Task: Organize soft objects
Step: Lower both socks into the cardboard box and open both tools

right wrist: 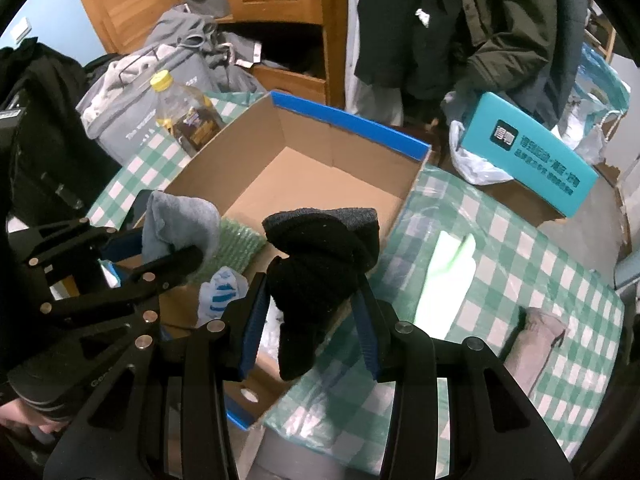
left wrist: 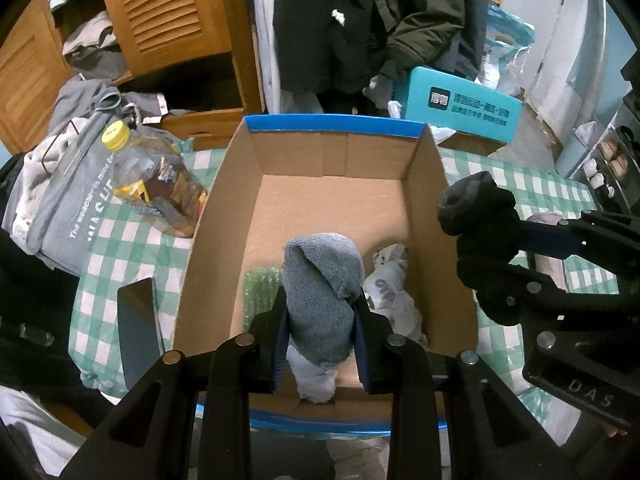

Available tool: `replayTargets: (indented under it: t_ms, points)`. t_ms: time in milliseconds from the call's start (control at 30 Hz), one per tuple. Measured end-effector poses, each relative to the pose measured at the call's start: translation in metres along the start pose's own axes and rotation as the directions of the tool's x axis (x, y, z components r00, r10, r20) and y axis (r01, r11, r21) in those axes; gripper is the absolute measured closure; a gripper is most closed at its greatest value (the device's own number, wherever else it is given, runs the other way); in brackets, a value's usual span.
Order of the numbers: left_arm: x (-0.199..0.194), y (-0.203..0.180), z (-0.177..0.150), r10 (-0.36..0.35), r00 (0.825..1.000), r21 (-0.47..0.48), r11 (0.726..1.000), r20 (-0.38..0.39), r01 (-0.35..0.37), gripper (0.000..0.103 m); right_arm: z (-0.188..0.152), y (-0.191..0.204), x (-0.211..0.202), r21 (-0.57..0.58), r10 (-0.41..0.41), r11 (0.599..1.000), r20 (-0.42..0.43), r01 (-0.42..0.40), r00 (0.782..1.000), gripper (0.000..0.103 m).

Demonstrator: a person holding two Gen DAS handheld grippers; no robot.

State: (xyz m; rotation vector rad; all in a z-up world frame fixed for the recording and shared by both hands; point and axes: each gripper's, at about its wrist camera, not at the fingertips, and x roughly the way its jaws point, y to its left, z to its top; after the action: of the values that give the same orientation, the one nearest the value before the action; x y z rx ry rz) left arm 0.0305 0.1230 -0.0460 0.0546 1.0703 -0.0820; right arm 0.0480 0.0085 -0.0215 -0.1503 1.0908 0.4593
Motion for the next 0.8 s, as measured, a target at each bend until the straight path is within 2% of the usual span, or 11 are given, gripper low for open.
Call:
replayTargets:
  t_ms: [233, 400, 500, 567, 800]
  points:
    - [0.003, 0.006, -0.001, 0.011, 1.000, -0.014, 1.000, -0.010, -0.011, 0.072, 0.005, 0.010, 0.012, -0.022, 0.031, 0.999, -0.021, -0.031, 0.999, 0.061]
    - [0.005, 0.009, -0.001, 0.024, 1.000, -0.022, 0.999, -0.019, -0.024, 0.065, 0.007, 0.012, 0.015, -0.027, 0.045, 0.999, -0.025, -0.045, 0.999, 0.059]
    - [0.008, 0.012, -0.001, 0.032, 0.999, -0.031, 0.999, -0.024, -0.033, 0.057, 0.008, 0.009, 0.014, -0.020, 0.033, 0.999, -0.018, -0.033, 0.999, 0.051]
    - [0.008, 0.014, -0.001, 0.037, 0.999, -0.037, 0.999, -0.025, -0.038, 0.048, 0.008, 0.005, 0.012, -0.009, 0.023, 1.000, -0.006, -0.023, 1.000, 0.040]
    - [0.008, 0.008, 0.001, 0.045, 0.999, -0.025, 0.999, -0.020, -0.045, 0.038, 0.009, -0.015, 0.007, 0.045, 0.001, 0.999, 0.006, -0.001, 1.000, 0.035]
